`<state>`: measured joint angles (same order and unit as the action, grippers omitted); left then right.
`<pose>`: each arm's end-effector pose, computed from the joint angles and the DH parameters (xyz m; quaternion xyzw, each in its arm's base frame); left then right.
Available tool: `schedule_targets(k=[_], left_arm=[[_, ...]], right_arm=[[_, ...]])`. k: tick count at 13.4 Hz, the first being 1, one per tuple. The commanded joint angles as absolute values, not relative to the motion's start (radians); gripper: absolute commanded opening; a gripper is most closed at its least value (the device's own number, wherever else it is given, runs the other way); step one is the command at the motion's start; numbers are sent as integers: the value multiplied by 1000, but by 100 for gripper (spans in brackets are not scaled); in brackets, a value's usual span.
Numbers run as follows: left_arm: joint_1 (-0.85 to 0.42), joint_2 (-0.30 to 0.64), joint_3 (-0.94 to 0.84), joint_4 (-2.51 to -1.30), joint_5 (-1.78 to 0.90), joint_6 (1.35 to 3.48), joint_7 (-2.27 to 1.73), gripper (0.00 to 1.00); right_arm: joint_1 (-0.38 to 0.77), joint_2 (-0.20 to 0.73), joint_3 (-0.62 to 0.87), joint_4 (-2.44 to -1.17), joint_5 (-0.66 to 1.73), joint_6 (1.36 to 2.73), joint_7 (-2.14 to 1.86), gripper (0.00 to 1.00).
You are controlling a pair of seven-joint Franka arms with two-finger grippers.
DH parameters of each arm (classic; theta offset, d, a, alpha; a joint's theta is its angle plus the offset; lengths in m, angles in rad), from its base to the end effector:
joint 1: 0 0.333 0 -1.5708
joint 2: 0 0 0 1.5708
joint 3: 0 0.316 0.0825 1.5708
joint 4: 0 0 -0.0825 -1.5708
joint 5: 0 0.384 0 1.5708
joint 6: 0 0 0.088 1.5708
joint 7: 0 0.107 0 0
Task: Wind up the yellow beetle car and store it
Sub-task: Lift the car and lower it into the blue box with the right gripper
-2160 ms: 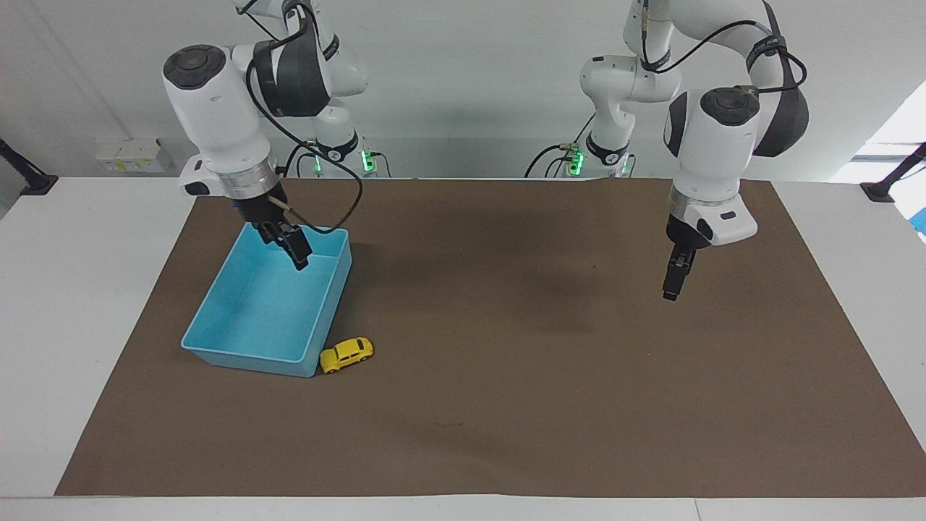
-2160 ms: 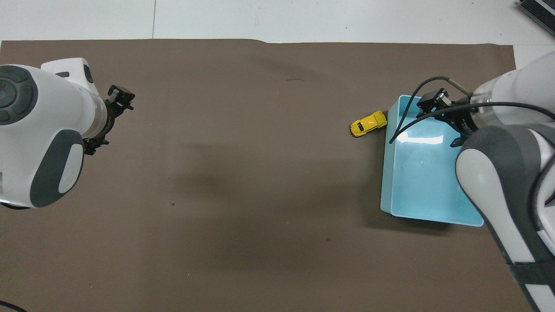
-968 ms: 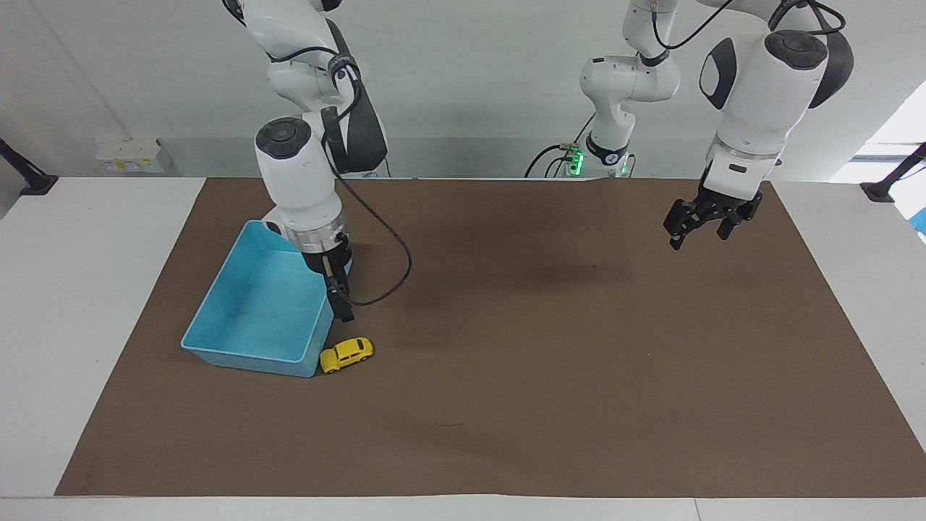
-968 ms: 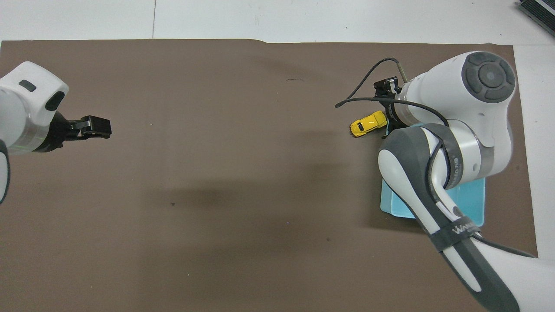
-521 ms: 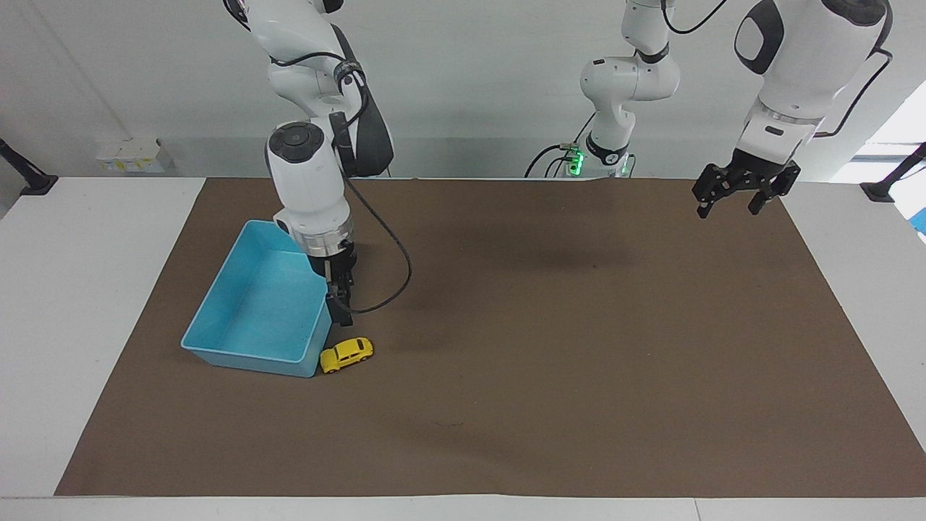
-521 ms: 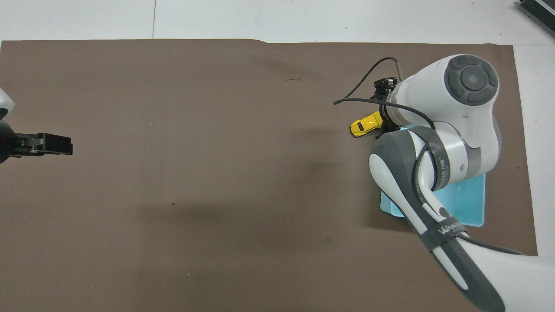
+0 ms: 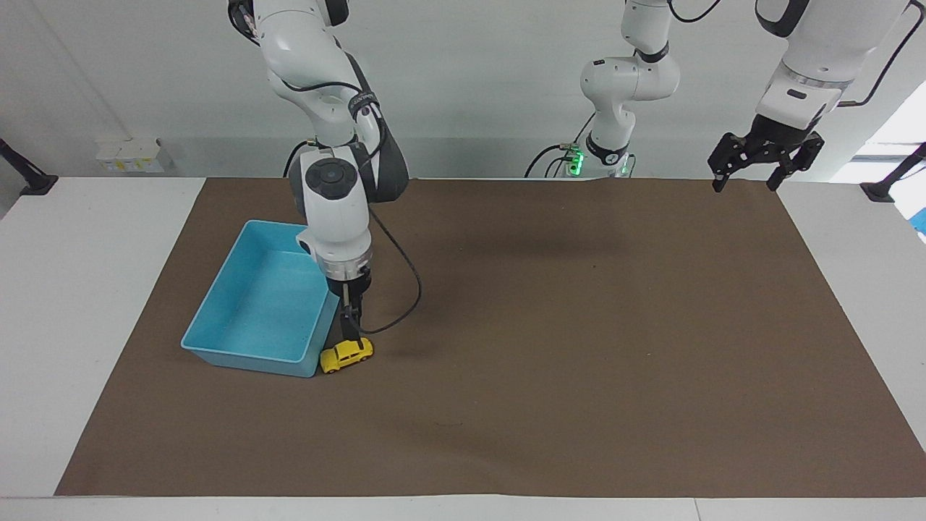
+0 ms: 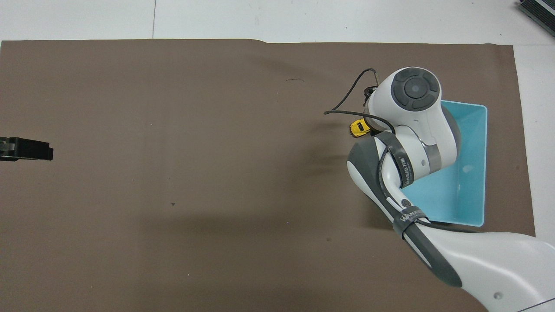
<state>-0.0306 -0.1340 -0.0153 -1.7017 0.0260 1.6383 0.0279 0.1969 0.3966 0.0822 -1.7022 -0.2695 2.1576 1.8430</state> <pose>0.5182 -0.0217 0.6404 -0.9986 0.0373 -0.0354 0.0137 0.6448 0.1680 0.3705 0.7516 -0.6515 0.1008 0.0214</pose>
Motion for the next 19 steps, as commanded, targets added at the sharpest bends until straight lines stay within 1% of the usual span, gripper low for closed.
schedule_targets(k=[1,4,6,8,9,10,11,12,15,19], left_arm=[[-15,-140,-21,-1689,6,1635,37,100],[6,-143,-17,-1692,-2,1628,47,100],[3,-143,-20,-1692,0,1623,55,100],[-5,-161,-20,-1712,0,1597,101,100],[-5,-163,-20,-1716,0,1592,110,100],[-6,-163,-20,-1717,-2,1591,109,100],[-8,-164,-21,-1720,-2,1589,104,100],[-8,-169,-23,-1727,-2,1569,103,100],[-8,-167,-26,-1732,-2,1571,94,100],[-8,-158,-31,-1712,-2,1569,97,100]], right_arm=[[201,449,86,-1681,-362,2172,1871,100],[183,482,86,-1680,-408,2210,1858,100],[183,520,86,-1680,-443,2227,1842,100],[175,529,86,-1681,-451,2249,1838,100],[172,534,87,-1684,-451,2259,1833,90],[176,538,87,-1684,-449,2263,1822,55],[181,538,87,-1684,-449,2258,1797,15],[189,538,87,-1683,-449,2250,1787,0],[213,526,87,-1668,-446,2218,1784,0],[241,522,120,-1557,-426,2054,1784,0]])
